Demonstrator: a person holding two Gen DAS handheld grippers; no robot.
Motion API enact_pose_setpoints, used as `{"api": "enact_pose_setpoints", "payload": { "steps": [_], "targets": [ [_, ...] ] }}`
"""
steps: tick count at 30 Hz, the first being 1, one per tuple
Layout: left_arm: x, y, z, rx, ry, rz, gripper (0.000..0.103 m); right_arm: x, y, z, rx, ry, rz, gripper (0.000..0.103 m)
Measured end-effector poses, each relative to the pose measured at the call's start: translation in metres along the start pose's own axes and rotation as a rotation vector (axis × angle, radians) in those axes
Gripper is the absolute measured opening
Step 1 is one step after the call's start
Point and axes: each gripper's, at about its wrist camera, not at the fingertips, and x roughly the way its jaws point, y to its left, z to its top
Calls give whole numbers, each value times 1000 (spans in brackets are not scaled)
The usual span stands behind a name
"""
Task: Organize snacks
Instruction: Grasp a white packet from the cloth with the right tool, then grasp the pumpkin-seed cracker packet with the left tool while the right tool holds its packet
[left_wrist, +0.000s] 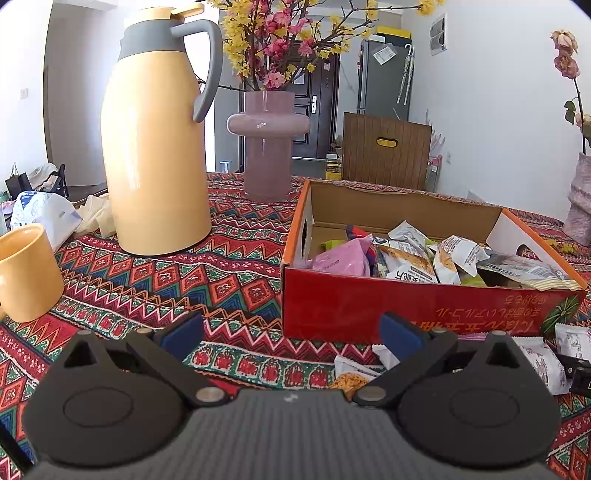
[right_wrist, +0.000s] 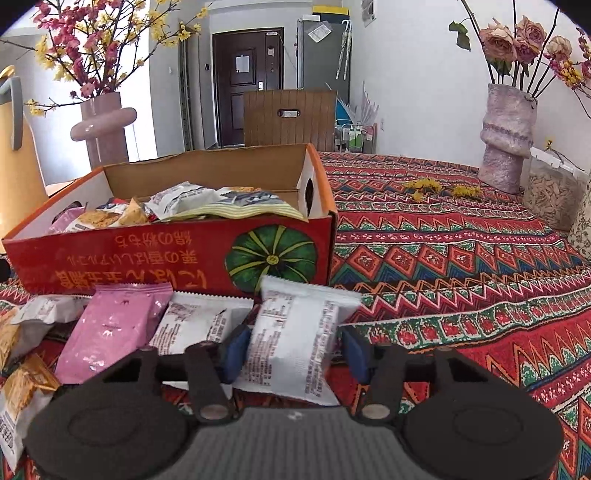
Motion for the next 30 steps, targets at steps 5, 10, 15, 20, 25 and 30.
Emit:
{"api": "enact_pose_setpoints", "payload": {
  "steps": [5, 10, 15, 20, 25, 30],
  "targets": [
    [1, 0, 0, 1, 5, 1, 103, -6, 1, -2, -7, -38, 2, 40],
    [3, -1, 0, -1, 19, 0, 103, -19, -4, -2, 22, -109, -8, 40],
    [4, 0, 0, 2, 48, -7, 103, -25, -8, 0, 37, -142, 1, 40],
    [-9, 2, 0, 13, 79, -56, 103, -30, -12, -1, 50, -164, 19, 40],
    [-21, -5, -9, 83, 94, -85, 103, -35, -13, -1, 54, -184, 36, 40],
    [-19, -21, -25, 180, 141, -95, 103, -39, -15, -2, 64, -202, 48, 40]
  ]
}}
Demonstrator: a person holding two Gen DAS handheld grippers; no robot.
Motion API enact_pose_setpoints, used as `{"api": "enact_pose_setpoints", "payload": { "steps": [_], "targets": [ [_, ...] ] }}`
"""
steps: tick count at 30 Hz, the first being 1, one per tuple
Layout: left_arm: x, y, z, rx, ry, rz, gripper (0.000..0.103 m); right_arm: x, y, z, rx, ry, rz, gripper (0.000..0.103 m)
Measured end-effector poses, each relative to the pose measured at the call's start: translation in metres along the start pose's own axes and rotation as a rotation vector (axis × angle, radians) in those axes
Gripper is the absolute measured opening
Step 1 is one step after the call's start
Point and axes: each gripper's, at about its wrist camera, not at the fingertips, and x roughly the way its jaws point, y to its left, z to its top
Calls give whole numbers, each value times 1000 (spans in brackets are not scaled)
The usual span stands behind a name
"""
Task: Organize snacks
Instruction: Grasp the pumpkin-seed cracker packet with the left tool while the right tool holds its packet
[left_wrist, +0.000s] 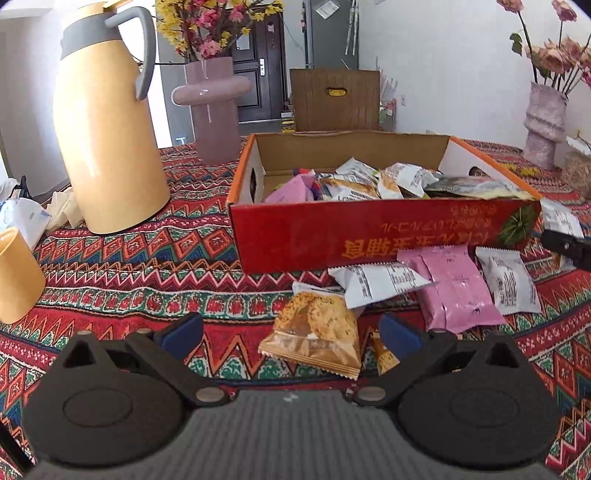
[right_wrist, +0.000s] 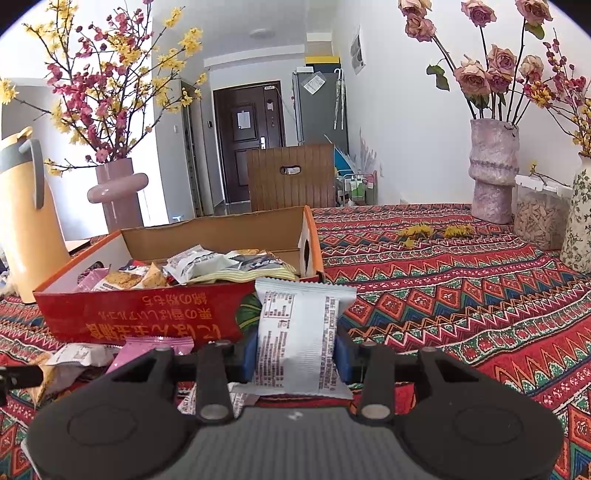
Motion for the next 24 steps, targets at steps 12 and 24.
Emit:
{"api": "enact_pose_setpoints", "payload": {
  "steps": [12, 24],
  "targets": [
    [42, -5, 15, -31, 98, 44, 103, -6, 0, -1, -1, -13, 25, 40],
    [36, -13, 10, -14, 75, -3, 51, -6, 0, -1, 2, -13, 29, 40]
  ]
}}
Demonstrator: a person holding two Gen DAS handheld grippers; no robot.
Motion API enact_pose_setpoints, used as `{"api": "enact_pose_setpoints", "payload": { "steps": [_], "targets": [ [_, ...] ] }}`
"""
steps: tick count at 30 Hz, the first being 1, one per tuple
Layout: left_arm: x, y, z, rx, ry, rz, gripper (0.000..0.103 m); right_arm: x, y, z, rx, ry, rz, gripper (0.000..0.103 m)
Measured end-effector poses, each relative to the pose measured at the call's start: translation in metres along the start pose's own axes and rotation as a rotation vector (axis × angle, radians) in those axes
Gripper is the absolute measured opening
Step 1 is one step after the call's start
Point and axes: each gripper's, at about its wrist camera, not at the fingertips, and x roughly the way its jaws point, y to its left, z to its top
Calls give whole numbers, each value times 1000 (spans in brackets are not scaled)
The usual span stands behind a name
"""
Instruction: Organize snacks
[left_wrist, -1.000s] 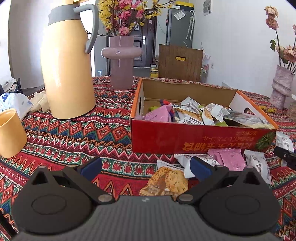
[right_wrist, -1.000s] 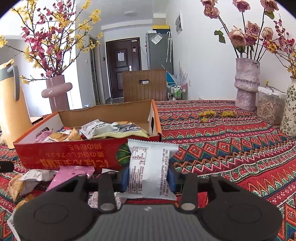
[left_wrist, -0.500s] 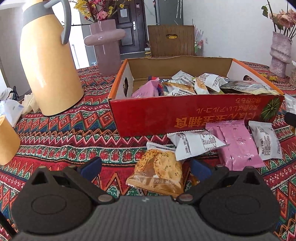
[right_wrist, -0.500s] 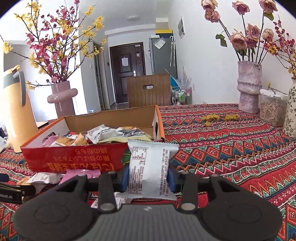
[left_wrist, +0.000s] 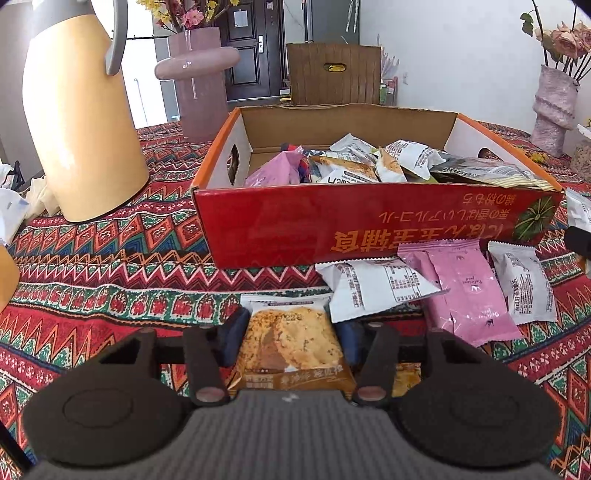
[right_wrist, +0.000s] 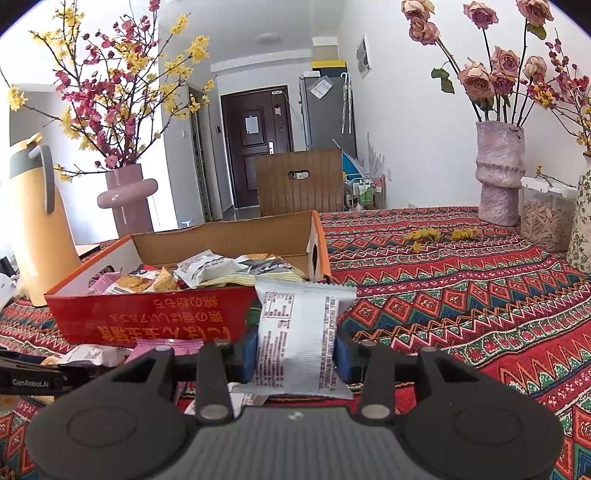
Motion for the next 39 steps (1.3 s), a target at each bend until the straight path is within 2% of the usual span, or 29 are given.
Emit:
{"api": "enact_pose_setpoints", "payload": {
  "steps": [8, 25, 39],
  "targets": [
    [-17, 5, -8, -7, -19, 5, 51, 1, 1, 0, -5, 1, -5, 40],
    [-56, 15, -1, -33, -130, 4, 51, -19, 4, 4, -20, -46, 9, 40],
    [-68, 2, 37, -36, -242, -17, 51, -20, 30, 38, -73, -106, 46, 40]
  ]
}}
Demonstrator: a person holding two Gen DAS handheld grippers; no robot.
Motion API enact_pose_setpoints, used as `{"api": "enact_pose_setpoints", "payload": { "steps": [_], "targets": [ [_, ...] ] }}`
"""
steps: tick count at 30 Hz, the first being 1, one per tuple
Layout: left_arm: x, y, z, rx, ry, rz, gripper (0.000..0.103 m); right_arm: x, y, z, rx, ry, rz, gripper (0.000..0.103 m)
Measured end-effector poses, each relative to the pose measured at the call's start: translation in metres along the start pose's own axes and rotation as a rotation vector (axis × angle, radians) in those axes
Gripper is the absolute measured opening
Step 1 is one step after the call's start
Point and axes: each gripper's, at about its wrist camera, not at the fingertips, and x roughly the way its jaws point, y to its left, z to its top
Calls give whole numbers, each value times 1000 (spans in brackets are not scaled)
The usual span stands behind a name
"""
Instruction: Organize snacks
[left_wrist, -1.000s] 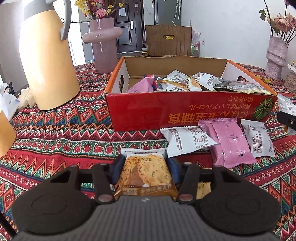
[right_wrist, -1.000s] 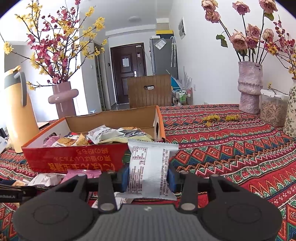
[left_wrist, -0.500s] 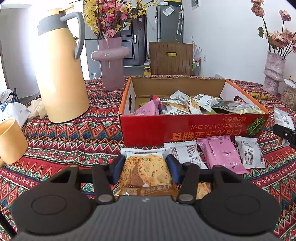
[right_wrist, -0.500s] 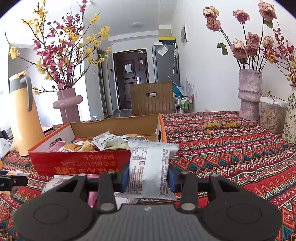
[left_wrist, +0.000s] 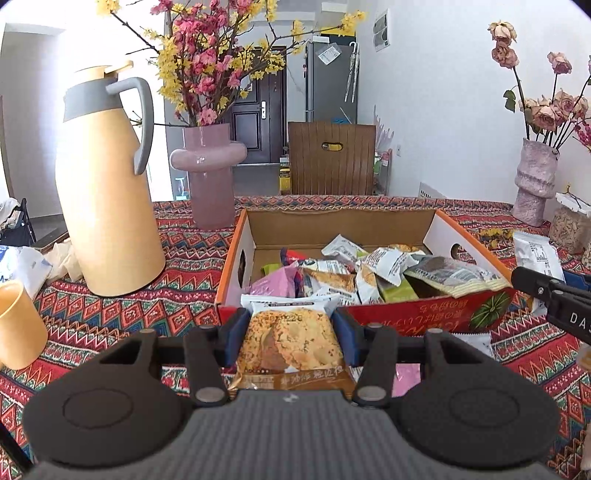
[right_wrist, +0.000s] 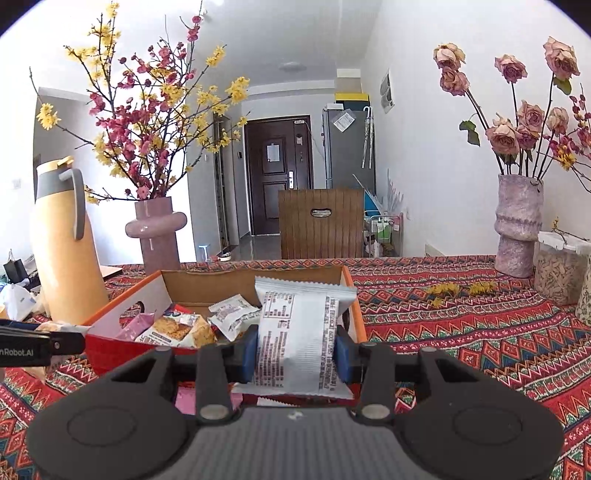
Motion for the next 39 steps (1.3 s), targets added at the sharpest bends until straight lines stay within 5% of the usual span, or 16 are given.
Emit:
{"api": "enact_pose_setpoints", "payload": {
  "steps": [15, 25, 27, 28, 29, 31, 33, 39],
  "targets": [
    [59, -15, 48, -34, -51, 41, 51, 81, 29, 35, -58, 38, 3, 40],
    [98, -14, 33, -44, -45, 72, 52, 117, 24, 18, -18, 100, -11, 40],
    [98, -13, 32, -49, -50, 71, 61, 118, 25, 17, -22, 102, -10, 41],
    [97, -11, 32, -58, -49, 65, 69, 117, 25, 16, -23, 103, -10, 47],
    [96, -9, 31, -71, -53, 63, 88, 117, 24, 16, -22, 104, -13, 54],
    [91, -6, 31, -84, -78, 67, 98, 114, 23, 14, -10, 98, -30, 91],
    [89, -5, 31, -93, -86, 69, 103, 109, 22, 14, -4, 72, -44, 100],
    [87, -6, 35, -98, -81, 95, 103, 101, 18, 19, 9, 41, -75, 102]
  ]
}}
